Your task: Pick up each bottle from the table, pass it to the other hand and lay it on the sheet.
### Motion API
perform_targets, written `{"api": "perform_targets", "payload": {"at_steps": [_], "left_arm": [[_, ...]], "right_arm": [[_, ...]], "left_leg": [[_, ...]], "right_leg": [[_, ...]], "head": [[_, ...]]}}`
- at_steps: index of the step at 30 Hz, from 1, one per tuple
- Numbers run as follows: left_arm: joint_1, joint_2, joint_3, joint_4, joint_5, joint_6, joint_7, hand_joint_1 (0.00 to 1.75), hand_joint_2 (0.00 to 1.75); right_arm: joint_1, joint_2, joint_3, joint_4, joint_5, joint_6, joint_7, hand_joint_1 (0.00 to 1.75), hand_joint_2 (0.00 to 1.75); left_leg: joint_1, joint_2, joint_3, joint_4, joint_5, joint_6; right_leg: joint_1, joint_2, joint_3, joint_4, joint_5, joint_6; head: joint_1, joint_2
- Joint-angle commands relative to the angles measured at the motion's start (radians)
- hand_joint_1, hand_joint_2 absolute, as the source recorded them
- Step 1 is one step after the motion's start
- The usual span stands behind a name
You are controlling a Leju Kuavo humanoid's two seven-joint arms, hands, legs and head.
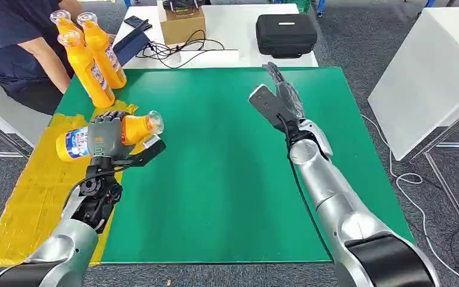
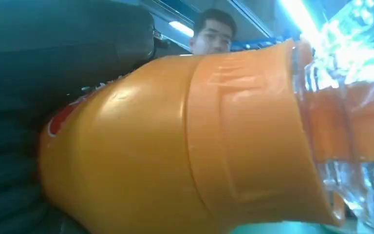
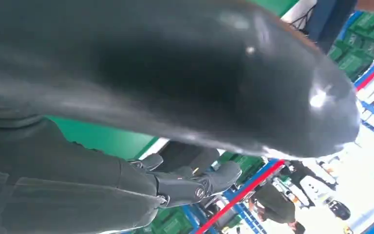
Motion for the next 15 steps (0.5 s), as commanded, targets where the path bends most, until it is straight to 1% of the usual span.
{"api": "perform_targets", "payload": {"at_steps": [1,6,7,8,9,12,13,14,15], "left_arm": [[-0.062,0.068,-0.094,0.258,0.015,0.012,0.046,1.75,1.75],[-0.039,0.086,-0.08,0.367,-0.021,0.012,0.084,1.75,1.75],[-0.04,0.091,-0.093,0.395,-0.003,0.012,0.095,1.75,1.75],[-0.039,0.097,-0.104,0.411,-0.023,0.012,0.114,1.75,1.75],[-0.035,0.1,-0.126,0.429,-0.021,0.012,0.136,1.75,1.75],[-0.018,0.1,-0.137,0.445,-0.008,0.007,0.143,1.75,1.75],[-0.016,0.097,-0.131,0.446,-0.01,-0.038,0.158,1.43,1.75],[-0.016,0.097,-0.131,0.446,-0.01,-0.038,0.158,1.43,1.75],[-0.016,0.097,-0.131,0.446,-0.01,-0.038,0.158,0.16,1.75]], "right_arm": [[-0.035,0.019,-0.02,0.001,0.013,0.023,0.002,0.0,0.0],[-0.046,0.031,-0.014,0.018,0.018,0.035,-0.01,0.0,0.0],[-0.047,0.033,-0.011,0.022,0.018,0.038,-0.013,0.0,0.0],[-0.049,0.035,-0.006,0.028,0.021,0.038,-0.016,0.0,0.0],[-0.053,0.038,-0.004,0.037,0.021,0.042,-0.018,0.0,0.0],[-0.057,0.045,-0.005,0.048,0.026,0.04,-0.022,0.0,0.0],[-0.059,0.045,-0.005,0.055,0.028,0.04,-0.023,0.0,0.0],[-0.059,0.045,-0.005,0.055,0.028,0.04,-0.023,0.0,0.0],[-0.059,0.045,-0.005,0.055,0.028,0.04,-0.023,0.0,0.0]], "left_leg": [[0.0,0.001,0.003,-0.001,-0.001,0.0],[0.0,0.002,0.005,0.0,-0.003,-0.001],[-0.001,0.002,0.003,-0.001,-0.001,0.0],[0.0,0.002,0.006,-0.001,-0.003,-0.001],[-0.001,0.002,0.004,-0.001,-0.002,-0.001],[0.0,0.003,0.006,0.0,-0.003,-0.001],[0.0,0.003,0.006,0.0,-0.003,-0.001],[0.0,0.002,0.005,0.0,-0.003,-0.001],[0.0,0.001,0.003,0.0,-0.002,0.0]], "right_leg": [[0.0,0.0,0.003,-0.001,-0.001,0.001],[0.0,0.0,0.006,-0.001,-0.002,0.001],[0.0,0.001,0.003,0.0,-0.001,0.001],[0.0,0.0,0.006,-0.001,-0.002,0.001],[-0.001,0.001,0.004,-0.001,-0.001,0.001],[0.001,0.001,0.006,-0.001,-0.002,0.001],[0.001,0.001,0.007,-0.001,-0.002,0.001],[0.0,0.001,0.005,-0.001,-0.002,0.001],[0.0,0.0,0.003,-0.001,-0.001,0.001]], "head": [[0.0,0.0],[0.0,0.0],[0.0,0.0],[0.0,0.0],[0.0,0.0],[0.0,0.0],[0.0,0.0],[0.0,0.0],[0.0,0.0]]}}
